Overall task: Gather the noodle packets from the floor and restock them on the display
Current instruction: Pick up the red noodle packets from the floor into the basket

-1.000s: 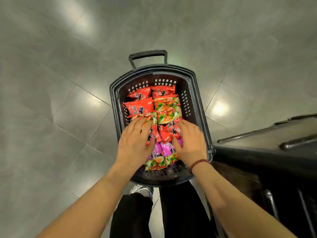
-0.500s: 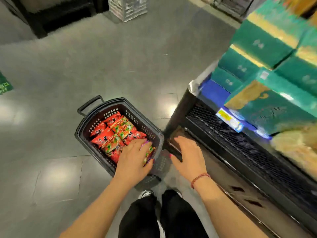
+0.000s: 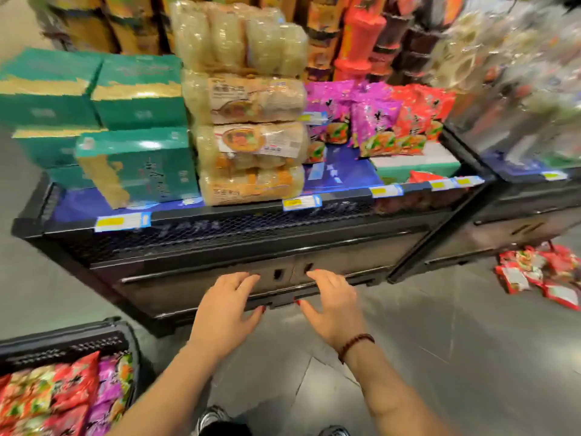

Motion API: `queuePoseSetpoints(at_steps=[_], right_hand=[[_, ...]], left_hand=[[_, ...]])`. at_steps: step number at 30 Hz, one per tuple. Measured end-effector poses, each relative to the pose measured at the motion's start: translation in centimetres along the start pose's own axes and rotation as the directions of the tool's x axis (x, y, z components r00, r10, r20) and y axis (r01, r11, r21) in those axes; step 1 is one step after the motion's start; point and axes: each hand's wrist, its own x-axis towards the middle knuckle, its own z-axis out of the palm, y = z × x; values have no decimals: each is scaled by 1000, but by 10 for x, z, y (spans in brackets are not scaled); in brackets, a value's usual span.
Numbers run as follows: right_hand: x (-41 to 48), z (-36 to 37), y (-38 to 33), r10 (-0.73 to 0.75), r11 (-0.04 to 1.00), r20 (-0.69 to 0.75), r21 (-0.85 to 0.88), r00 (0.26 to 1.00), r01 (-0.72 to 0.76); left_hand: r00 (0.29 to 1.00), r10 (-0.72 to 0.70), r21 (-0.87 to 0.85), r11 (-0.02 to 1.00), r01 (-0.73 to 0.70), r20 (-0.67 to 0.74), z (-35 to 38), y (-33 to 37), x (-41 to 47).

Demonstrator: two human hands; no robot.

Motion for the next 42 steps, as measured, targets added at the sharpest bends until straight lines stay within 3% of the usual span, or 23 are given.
queuePoseSetpoints(at_steps=[9,21,31,42], right_hand=[[-92,-134,203,355,930,-123,-54,927,-363],[-188,-255,363,686,693,-393,95,612,-715],[-158,-333,512,731,601,-472,106,492,-792],[-115,-427,688,800,513,-436,141,412,-847]], left_hand=[[935,348,-55,937,-345,71,71,227,87],[682,715,-98,698,-710,153,145,461,176],[528,831,-141,551,-822,173,217,619,307],[490,837,-167,534,-829,245,291,783,453]])
